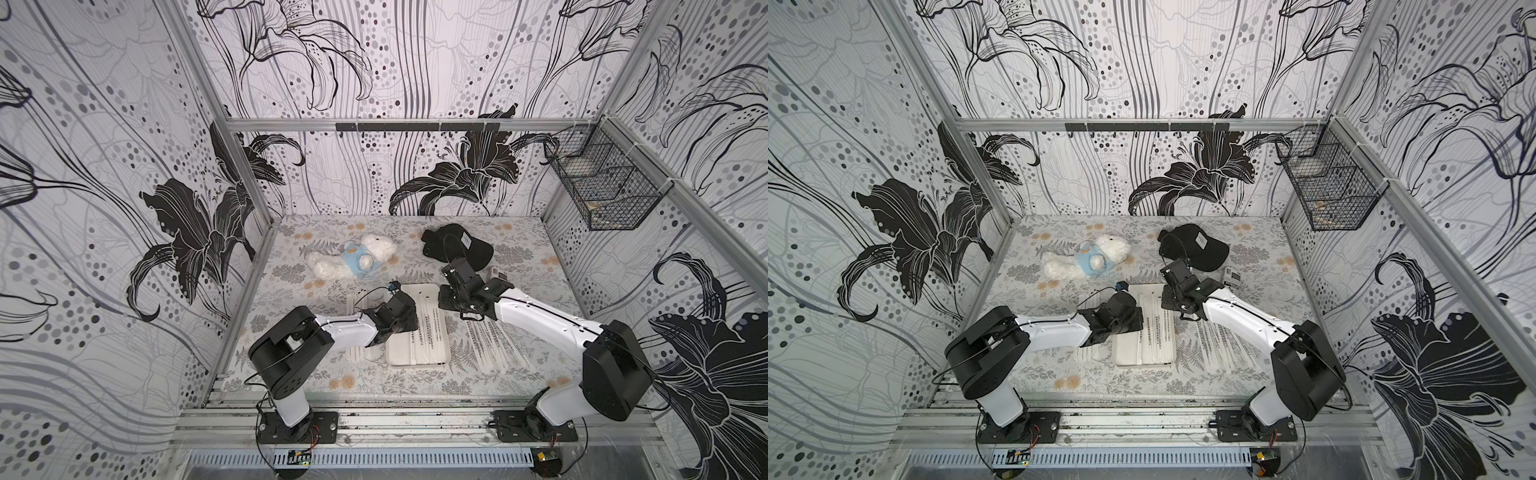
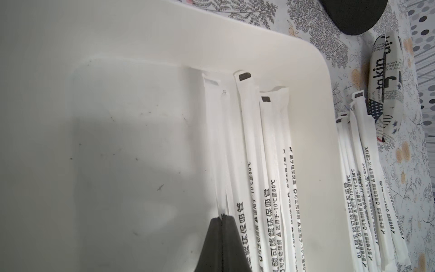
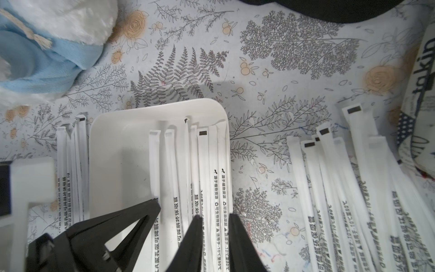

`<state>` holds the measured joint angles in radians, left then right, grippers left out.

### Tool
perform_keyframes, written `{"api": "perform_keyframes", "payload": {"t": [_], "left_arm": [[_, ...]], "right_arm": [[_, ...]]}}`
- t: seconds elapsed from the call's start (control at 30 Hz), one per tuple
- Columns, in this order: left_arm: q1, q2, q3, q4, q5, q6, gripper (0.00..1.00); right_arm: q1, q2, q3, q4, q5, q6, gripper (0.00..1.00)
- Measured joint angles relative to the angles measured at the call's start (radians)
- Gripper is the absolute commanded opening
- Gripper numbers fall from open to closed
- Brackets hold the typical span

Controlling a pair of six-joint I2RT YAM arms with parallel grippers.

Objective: Put the straws into the storage box
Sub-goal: Place the straw in the storage box.

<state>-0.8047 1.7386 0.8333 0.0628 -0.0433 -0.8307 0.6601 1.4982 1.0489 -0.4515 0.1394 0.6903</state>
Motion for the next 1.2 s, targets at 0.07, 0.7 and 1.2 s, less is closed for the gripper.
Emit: {"api": "perform_keyframes", "payload": {"t": [0.07,0.7,1.2], "left_arm": [[0.000,0.004,-0.001,0.018,0.002,-0.005,0.00],[0.000,0.056,-0.001,0.092,0.016,-0.013,0.14],[0.005,0.031,-0.001,0.071,0.013,-0.014,0.25]], "right_arm": [[0.000,0.000,0.000,0.000,0.000,-0.001,0.23],[0.000,-0.002,-0.011,0.004,0.000,-0.003,0.22],[-0.011,-0.011,-0.028,0.000,-0.012,-0.026,0.22]]}}
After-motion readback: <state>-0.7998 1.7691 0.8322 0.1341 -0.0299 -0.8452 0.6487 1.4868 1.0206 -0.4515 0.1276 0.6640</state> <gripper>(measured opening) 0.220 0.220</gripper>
